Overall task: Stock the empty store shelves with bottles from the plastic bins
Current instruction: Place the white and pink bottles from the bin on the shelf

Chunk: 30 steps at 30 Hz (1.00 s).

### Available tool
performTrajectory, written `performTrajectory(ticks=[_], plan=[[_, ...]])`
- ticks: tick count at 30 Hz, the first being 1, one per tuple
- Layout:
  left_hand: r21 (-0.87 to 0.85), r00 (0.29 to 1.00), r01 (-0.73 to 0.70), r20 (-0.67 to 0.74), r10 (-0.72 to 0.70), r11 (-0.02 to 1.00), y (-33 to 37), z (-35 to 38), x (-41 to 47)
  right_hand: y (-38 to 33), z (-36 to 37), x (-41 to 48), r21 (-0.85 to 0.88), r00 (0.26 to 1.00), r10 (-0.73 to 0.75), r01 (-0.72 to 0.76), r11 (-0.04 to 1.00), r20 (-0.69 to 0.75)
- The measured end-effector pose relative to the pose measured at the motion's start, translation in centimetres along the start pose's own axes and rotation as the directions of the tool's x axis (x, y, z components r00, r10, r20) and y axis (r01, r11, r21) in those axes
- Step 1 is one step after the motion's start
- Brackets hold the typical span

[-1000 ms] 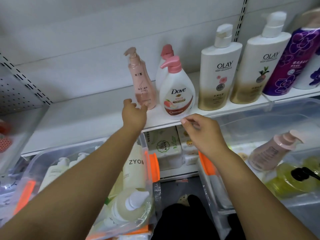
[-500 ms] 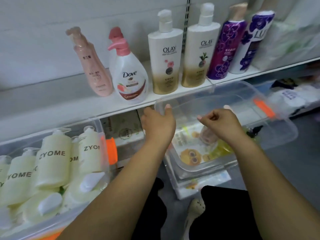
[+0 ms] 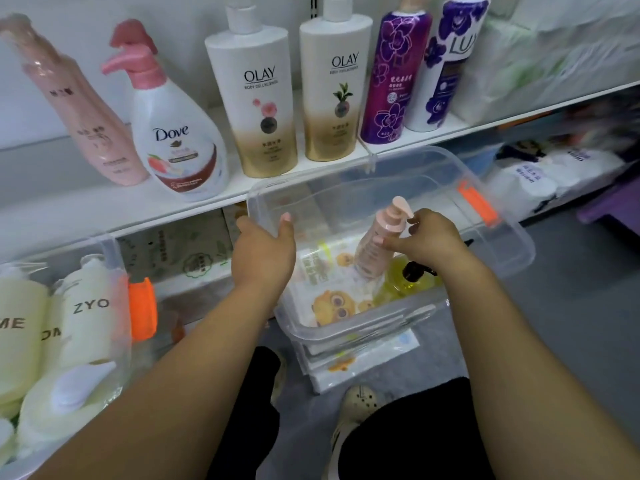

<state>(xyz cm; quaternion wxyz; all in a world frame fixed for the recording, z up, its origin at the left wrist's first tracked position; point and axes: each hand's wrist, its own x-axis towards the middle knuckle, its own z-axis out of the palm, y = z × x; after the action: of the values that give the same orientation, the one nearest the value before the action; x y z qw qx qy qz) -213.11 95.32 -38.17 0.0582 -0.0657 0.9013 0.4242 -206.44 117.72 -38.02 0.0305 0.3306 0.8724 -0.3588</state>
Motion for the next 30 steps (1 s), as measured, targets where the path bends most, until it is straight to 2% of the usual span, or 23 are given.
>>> performTrajectory(ticks=[4,7,12,16,19,22,24,26,28,30], plan=[[-0.007,1.0,-0.007,0.007,0.007,1.0,0.1,0.0,0.2,-0.1,0.3,0.8,0.126,0.997,-0.056,0.049,0.991,0.059],[-0.002,1.0,0.001,0.026,-0.001,1.0,0.1,-0.1,0.4,-0.3,1.4,1.2,0.22,0.997,-0.037,0.02,0.975,0.072],[-0.007,0.997,0.036,0.072,-0.036,0.999,0.3,-0.4,0.8,-0.7,2.2,1.8,0.248,1.0,-0.012,0.012,0.969,-0.001],[0.059,0.998,0.011,0.056,-0.014,0.998,0.0,-0.6,1.0,-0.7,1.8,1.4,0.399,0.997,-0.005,0.037,0.916,-0.082],[0.118,0.993,-0.101,-0.042,0.106,0.988,0.2,-0.6,0.5,-1.7,0.6,0.5,0.536,0.989,-0.011,0.09,0.84,-0.148],[0.062,0.931,-0.345,-0.107,0.35,0.937,0.9,-1.0,-0.5,-3.8,-0.2,-0.8,0.635,0.975,-0.037,0.17,0.753,-0.217],[-0.042,0.868,-0.495,-0.054,0.493,0.868,1.1,-1.2,-1.4,-5.0,-0.6,-1.9,0.678,0.968,-0.045,0.205,0.706,-0.245],[-0.129,0.803,-0.585,0.049,0.594,0.801,1.2,-1.3,-2.2,-6.3,-0.9,-2.9,0.723,0.971,-0.053,0.211,0.658,-0.235],[-0.2,0.757,-0.616,0.119,0.643,0.762,1.2,-1.4,-2.8,-7.4,-0.9,-3.9,0.77,0.979,-0.06,0.191,0.608,-0.195],[-0.264,0.749,-0.615,0.098,0.655,0.743,1.3,-1.4,-3.0,-8.3,-0.6,-4.6,0.802,0.987,-0.052,0.156,0.576,-0.155]])
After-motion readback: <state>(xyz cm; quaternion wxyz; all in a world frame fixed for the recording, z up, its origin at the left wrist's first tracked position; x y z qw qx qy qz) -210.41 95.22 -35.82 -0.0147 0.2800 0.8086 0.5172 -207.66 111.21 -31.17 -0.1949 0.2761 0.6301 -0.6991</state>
